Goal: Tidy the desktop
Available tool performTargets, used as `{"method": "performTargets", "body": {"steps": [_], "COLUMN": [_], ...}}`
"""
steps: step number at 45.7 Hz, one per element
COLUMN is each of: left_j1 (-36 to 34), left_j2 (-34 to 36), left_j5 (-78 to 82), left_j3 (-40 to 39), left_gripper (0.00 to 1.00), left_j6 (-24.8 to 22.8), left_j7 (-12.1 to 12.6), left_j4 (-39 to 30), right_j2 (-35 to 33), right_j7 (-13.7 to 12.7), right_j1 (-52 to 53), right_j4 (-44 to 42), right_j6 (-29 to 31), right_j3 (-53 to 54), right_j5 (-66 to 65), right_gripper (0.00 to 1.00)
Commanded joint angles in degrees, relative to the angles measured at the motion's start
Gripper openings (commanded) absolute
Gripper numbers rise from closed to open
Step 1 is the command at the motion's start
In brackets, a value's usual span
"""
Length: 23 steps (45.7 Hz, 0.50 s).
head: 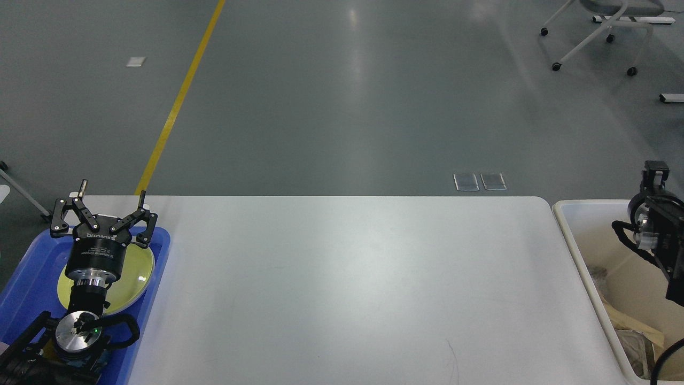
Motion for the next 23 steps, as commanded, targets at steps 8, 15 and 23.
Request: {"method": "performTargets", "body": {"steps": [8, 15, 23], "left_j1": [0.00, 0.00, 0.00], "left_j2": [0.00, 0.00, -0.08], "left_j5": [-0.02, -0.02, 0.06], "left_j3": [-0.03, -0.03, 0.06], "left_gripper": [0.96, 0.96, 0.96], "left_j6": [0.00, 0.00, 0.00], "left_j7": [0.00, 0.00, 0.00], "left_j4": [0.00, 0.00, 0.00], "right_j2": [-1.30, -0.16, 6.16], "right_j7": [6.64, 19.75, 20.28], "right_j1": [-9.30, -18.53, -27.85], "right_j4": [19.58, 28.20, 29.96], "right_j6": [1.86, 9.58, 24.89], "right_j3": [29.74, 38.62, 48.64], "right_j5": [-3.35, -4.32, -5.37], "right_gripper": [1.00, 1.00, 1.00]}}
